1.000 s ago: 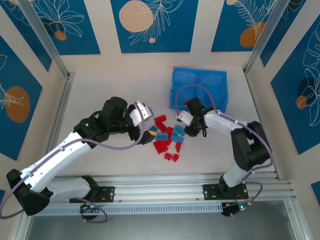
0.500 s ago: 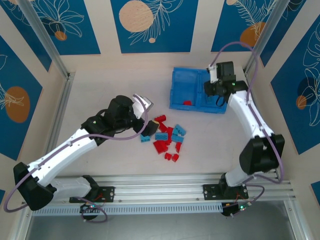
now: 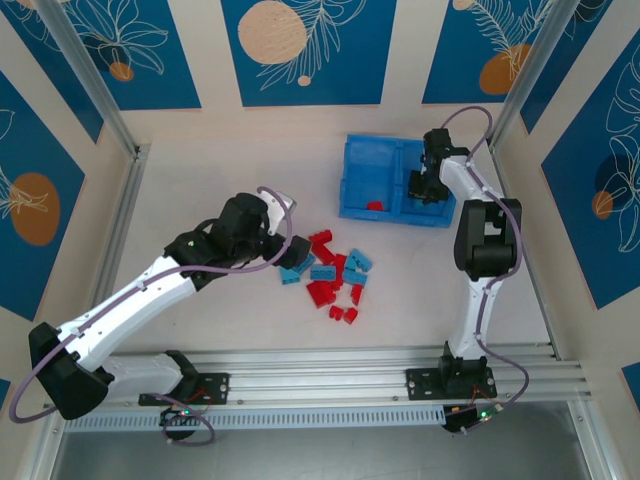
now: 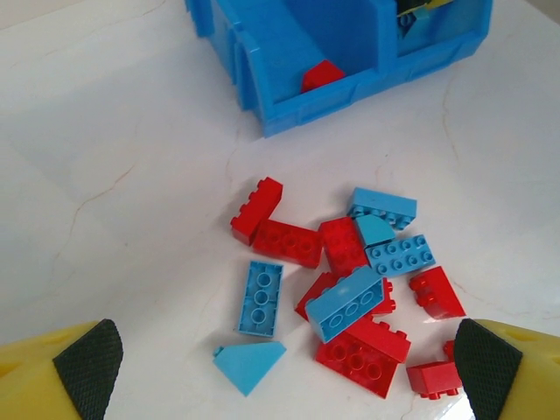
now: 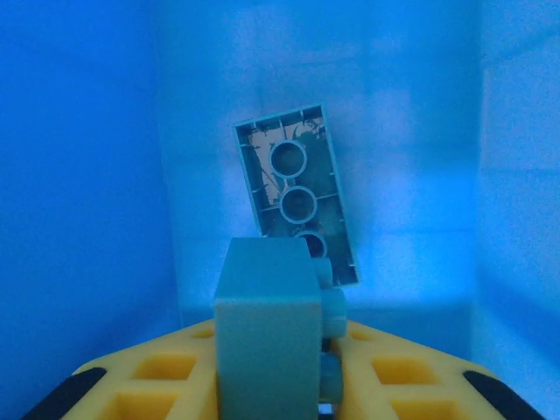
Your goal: Sort the legos into containers by color
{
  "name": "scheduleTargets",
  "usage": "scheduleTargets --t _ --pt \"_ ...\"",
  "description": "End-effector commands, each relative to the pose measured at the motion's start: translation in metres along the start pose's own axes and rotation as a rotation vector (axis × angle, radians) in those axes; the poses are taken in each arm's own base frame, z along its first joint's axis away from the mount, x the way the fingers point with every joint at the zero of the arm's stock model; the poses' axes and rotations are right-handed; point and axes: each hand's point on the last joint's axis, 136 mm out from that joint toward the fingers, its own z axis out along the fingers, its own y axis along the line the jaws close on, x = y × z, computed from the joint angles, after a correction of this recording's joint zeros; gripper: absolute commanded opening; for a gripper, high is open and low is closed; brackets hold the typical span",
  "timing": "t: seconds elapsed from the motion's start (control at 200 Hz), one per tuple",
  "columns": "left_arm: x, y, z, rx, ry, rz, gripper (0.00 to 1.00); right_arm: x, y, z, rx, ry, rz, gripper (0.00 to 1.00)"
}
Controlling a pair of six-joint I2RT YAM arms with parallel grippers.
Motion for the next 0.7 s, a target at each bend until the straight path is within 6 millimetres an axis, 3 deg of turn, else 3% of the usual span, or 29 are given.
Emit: scheduleTargets --t 0.0,0.26,0.38,0.53,0.695 --pt "-0.001 0.005 -0.005 -0.04 0.006 -0.011 1.0 -0.021 0.012 -0.024 -0.068 -0.05 0.058 0.35" --pt "0.006 0.006 0.02 -0.049 0.094 -0.002 0.98 -0.025 0.008 -0.066 -0.102 -0.116 0.1 0.37" --pt "0.008 0.006 0.042 -0.036 0.186 0.04 0.94 -0.014 0.015 -0.117 -0.181 -0.145 0.167 0.38" --pt "0.014 0.008 0.078 -0.003 0.314 0.047 0.91 0.035 0.054 -0.186 -0.408 -0.136 0.173 0.47" --pt "0.028 0.012 0.123 0.03 0.475 0.033 0.88 0.101 0.078 -0.22 -0.516 -0.081 0.148 0.58"
